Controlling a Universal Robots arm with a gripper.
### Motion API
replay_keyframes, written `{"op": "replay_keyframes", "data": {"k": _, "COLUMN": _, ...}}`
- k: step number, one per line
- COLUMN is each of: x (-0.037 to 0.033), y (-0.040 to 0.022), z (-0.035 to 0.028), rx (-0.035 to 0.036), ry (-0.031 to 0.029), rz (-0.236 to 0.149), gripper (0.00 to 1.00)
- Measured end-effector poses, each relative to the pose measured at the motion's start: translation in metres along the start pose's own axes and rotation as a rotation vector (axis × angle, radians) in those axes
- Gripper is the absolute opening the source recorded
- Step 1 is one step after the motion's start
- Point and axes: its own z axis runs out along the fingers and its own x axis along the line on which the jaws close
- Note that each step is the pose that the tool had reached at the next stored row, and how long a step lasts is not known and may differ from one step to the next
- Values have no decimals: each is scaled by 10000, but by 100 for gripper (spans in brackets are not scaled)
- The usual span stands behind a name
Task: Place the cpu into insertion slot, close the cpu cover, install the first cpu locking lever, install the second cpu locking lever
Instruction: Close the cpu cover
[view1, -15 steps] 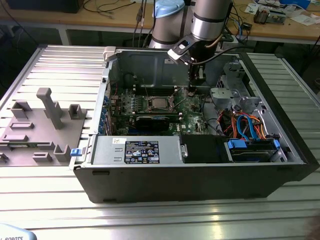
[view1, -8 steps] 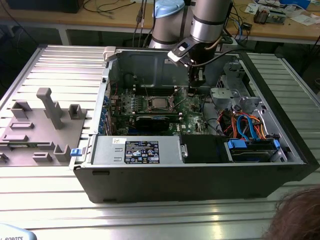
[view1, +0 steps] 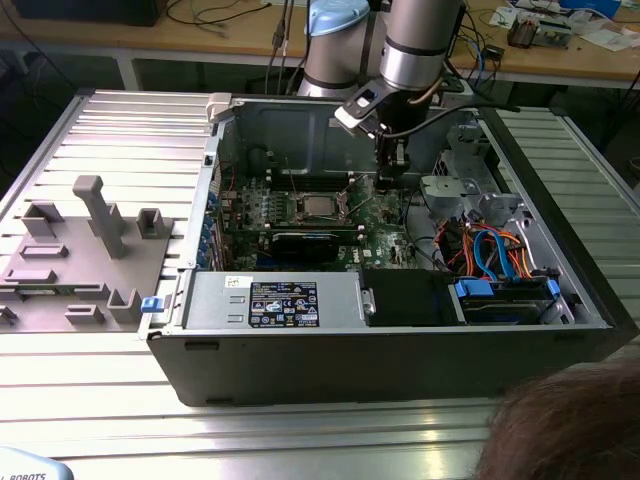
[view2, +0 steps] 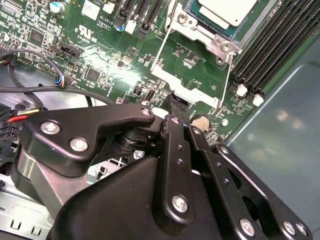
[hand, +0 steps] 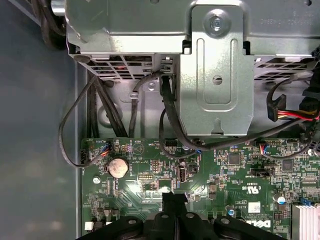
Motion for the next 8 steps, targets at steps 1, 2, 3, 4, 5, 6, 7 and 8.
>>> {"op": "replay_keyframes", "data": {"k": 1, "x": 0, "y": 0, "z": 11, "rx": 0, "ry": 0, "rz": 0, "gripper": 11}}
{"op": "replay_keyframes", "data": {"k": 2, "x": 1, "y": 0, "z": 19, "rx": 0, "ry": 0, "rz": 0, "gripper": 11}}
{"op": "replay_keyframes", "data": {"k": 3, "x": 1, "y": 0, "z": 25, "rx": 0, "ry": -1, "rz": 0, "gripper": 11}}
{"op": "replay_keyframes", "data": {"k": 4, "x": 1, "y": 0, "z": 30, "rx": 0, "ry": -1, "rz": 0, "gripper": 11}}
{"op": "replay_keyframes", "data": {"k": 5, "x": 1, "y": 0, "z": 37, "rx": 0, "ry": 0, "rz": 0, "gripper": 11}}
{"op": "replay_keyframes", "data": {"k": 6, "x": 2, "y": 0, "z": 42, "rx": 0, "ry": 0, "rz": 0, "gripper": 11}}
{"op": "replay_keyframes", "data": {"k": 7, "x": 2, "y": 0, "z": 46, "rx": 0, "ry": -1, "rz": 0, "gripper": 11}}
{"op": "replay_keyframes", "data": {"k": 8, "x": 2, "y": 1, "z": 52, "rx": 0, "ry": 0, "rz": 0, "gripper": 11}}
